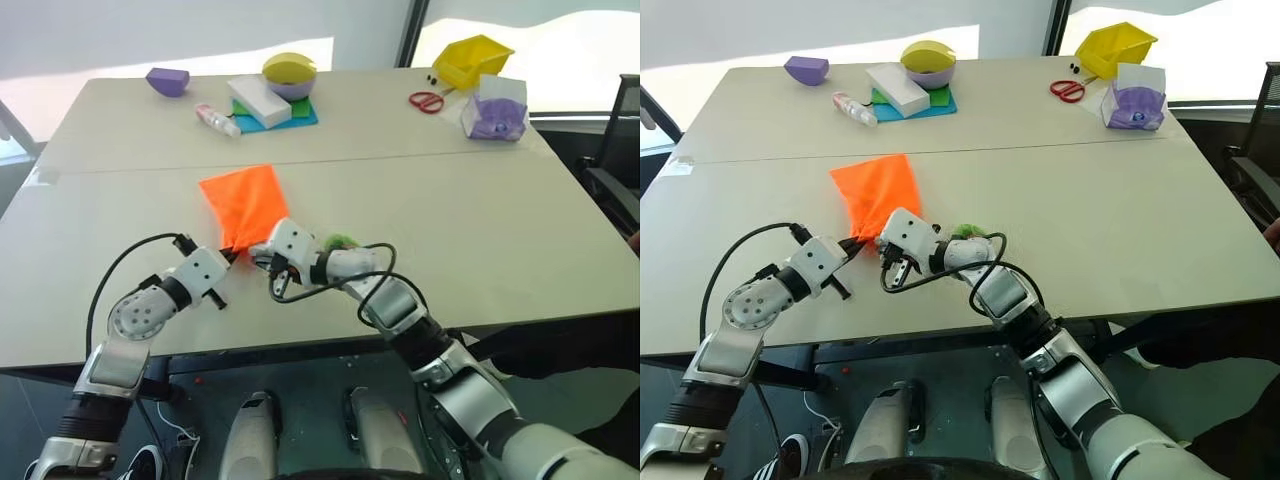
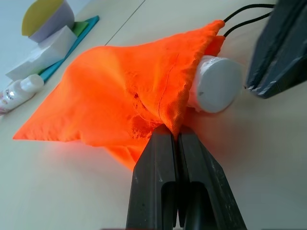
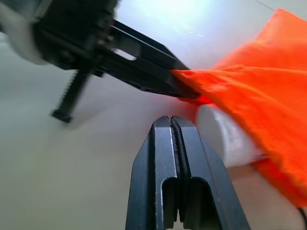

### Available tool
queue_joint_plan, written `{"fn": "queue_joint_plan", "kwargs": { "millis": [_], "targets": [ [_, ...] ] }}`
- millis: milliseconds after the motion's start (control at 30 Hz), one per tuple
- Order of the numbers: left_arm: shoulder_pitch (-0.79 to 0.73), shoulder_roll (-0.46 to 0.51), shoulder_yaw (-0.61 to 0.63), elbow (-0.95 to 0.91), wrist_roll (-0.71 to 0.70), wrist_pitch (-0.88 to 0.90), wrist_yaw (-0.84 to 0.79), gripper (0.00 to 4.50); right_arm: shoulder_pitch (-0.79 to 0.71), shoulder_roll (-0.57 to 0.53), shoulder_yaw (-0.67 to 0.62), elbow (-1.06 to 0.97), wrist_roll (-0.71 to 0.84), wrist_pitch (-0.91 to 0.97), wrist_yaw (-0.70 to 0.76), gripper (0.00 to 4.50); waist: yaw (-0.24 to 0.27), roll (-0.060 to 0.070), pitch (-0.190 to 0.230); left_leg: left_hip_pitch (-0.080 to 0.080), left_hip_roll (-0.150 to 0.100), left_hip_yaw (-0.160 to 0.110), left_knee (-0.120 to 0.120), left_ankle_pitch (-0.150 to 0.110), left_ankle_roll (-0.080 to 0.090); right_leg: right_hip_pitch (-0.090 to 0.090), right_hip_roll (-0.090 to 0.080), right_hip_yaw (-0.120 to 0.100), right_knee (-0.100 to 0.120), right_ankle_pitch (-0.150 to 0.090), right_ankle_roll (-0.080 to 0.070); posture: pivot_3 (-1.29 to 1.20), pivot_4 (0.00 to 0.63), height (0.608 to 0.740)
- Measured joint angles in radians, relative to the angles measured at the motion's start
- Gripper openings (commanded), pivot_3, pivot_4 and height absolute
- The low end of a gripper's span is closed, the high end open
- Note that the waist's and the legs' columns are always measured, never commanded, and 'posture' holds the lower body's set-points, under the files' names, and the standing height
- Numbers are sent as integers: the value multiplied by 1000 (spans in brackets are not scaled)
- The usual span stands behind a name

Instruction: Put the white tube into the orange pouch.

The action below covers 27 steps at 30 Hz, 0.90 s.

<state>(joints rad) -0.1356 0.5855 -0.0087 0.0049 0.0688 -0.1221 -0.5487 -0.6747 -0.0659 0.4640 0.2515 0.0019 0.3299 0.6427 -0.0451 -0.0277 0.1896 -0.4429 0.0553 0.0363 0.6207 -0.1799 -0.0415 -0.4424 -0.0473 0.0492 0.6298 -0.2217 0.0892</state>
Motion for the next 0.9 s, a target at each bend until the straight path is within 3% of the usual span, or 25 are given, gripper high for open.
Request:
{"fn": "queue_joint_plan", "kwargs": {
  "millis": [467,900],
  "targets": [
    [3,0,-7,-6,-9,7,-30,0,-33,-60,-10,76,-139,-95,-75,33,-3,0,0,0,2,1,-1,0,0,-1,1,0,0,0,0,0,150,740],
    [12,7,-6,-13,-16,4,-58,0,-39,18,-40,107,-184,-138,-168,33,-2,0,0,0,4,4,-1,0,0,-1,2,0,0,0,0,0,150,740]
  ]
}}
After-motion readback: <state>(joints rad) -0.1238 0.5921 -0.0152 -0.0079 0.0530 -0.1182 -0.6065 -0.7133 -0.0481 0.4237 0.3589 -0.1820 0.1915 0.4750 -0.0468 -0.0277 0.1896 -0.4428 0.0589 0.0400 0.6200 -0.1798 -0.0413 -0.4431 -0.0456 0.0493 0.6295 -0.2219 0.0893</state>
